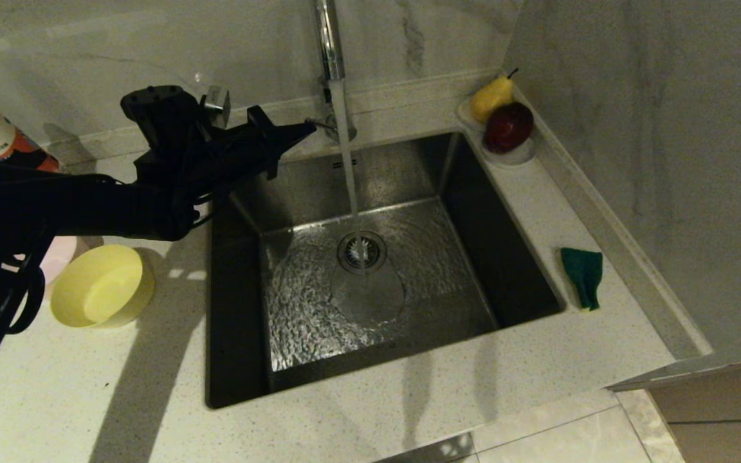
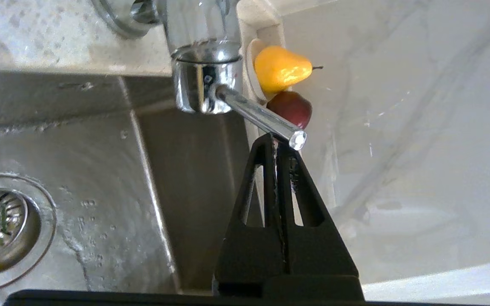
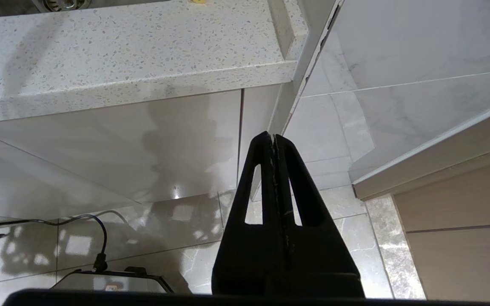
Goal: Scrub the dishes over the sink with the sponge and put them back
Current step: Turn off the faucet
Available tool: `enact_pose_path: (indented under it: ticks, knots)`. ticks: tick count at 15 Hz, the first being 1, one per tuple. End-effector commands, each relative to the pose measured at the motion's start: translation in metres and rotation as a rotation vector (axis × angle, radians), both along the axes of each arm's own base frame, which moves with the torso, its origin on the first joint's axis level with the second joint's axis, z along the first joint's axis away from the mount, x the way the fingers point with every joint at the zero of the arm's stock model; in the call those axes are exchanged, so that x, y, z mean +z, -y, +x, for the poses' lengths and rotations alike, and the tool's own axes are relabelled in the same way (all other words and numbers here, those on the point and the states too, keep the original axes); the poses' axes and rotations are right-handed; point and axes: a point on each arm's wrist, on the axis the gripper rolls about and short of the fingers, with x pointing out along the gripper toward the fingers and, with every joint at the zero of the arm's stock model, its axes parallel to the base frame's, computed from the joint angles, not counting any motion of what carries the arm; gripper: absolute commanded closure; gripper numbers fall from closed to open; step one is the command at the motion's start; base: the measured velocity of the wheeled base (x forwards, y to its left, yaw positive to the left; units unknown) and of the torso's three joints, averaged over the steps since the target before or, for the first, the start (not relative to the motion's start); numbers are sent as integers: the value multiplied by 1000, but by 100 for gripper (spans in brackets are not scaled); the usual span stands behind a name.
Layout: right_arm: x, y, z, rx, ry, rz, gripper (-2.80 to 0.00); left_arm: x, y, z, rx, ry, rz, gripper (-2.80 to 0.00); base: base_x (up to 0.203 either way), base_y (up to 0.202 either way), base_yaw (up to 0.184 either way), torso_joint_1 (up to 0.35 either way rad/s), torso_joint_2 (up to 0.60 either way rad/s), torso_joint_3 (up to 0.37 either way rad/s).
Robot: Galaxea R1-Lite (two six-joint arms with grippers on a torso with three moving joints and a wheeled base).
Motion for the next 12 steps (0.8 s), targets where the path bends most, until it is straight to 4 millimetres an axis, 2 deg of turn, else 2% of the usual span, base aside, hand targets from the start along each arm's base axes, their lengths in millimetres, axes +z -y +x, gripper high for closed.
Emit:
enact_pose_path:
  ticks: [1, 5, 12]
  knots:
    - [0, 0, 0, 0, -1, -1, 0, 6, 0, 2, 2, 20, -12, 0, 0, 0, 0, 0, 0, 0]
    - [0, 0, 0, 0, -1, -1, 0, 10, 2, 10, 13, 15, -23, 0, 0, 0, 0, 0, 0, 0]
    - [0, 0, 0, 1, -1, -1, 0, 18, 1, 9, 36, 34, -34, 0, 0, 0, 0, 0, 0, 0]
